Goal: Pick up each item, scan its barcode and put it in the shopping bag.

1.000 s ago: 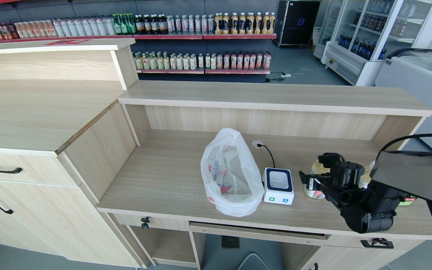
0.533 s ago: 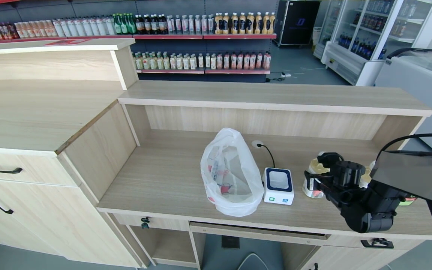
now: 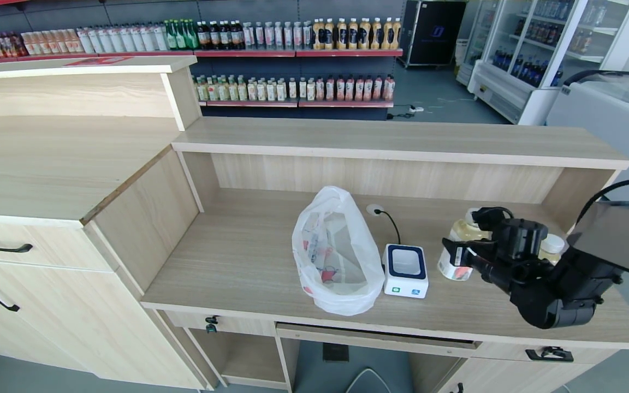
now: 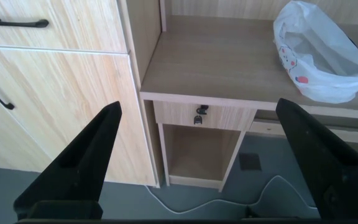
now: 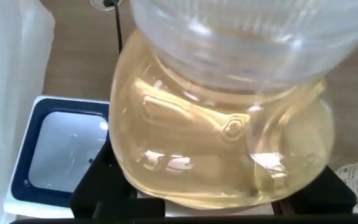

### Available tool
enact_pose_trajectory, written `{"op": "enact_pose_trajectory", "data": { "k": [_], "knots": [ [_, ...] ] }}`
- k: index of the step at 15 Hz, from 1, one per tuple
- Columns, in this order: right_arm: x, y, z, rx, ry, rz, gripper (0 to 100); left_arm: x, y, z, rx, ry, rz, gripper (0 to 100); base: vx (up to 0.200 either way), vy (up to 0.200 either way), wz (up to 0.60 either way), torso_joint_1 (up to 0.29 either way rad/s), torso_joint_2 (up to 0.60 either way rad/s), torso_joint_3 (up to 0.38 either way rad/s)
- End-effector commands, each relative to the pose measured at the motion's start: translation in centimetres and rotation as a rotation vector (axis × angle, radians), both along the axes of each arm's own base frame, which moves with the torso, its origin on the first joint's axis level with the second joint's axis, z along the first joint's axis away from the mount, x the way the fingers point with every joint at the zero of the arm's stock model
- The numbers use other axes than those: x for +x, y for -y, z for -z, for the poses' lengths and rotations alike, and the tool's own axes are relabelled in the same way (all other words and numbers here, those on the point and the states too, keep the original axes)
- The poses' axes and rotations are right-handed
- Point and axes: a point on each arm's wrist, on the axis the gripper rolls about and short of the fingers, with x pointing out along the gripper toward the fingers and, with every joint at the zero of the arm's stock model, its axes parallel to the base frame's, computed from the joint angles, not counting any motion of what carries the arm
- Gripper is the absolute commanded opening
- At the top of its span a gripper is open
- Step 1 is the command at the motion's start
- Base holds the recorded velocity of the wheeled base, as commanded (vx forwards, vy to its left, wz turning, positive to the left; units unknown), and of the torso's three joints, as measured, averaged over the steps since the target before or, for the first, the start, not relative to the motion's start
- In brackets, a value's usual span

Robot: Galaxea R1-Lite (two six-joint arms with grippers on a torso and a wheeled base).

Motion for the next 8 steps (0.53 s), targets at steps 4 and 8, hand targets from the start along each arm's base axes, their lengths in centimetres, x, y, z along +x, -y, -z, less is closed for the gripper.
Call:
{"op": "enact_pose_trajectory", "data": {
  "k": [4,8],
  "knots": [
    [-11.2,1.7,-18.8,0.307,0.01,-0.326,0,0.0,0.0,0.0,0.0,0.0,0.0,100,0.0,0.0,0.0,0.0,0.0,0.0],
    [-17.5,2.1,-21.6,0.4,0.001,-0.772,0,0.0,0.0,0.0,0.0,0.0,0.0,100,0.0,0.0,0.0,0.0,0.0,0.0]
  ]
}}
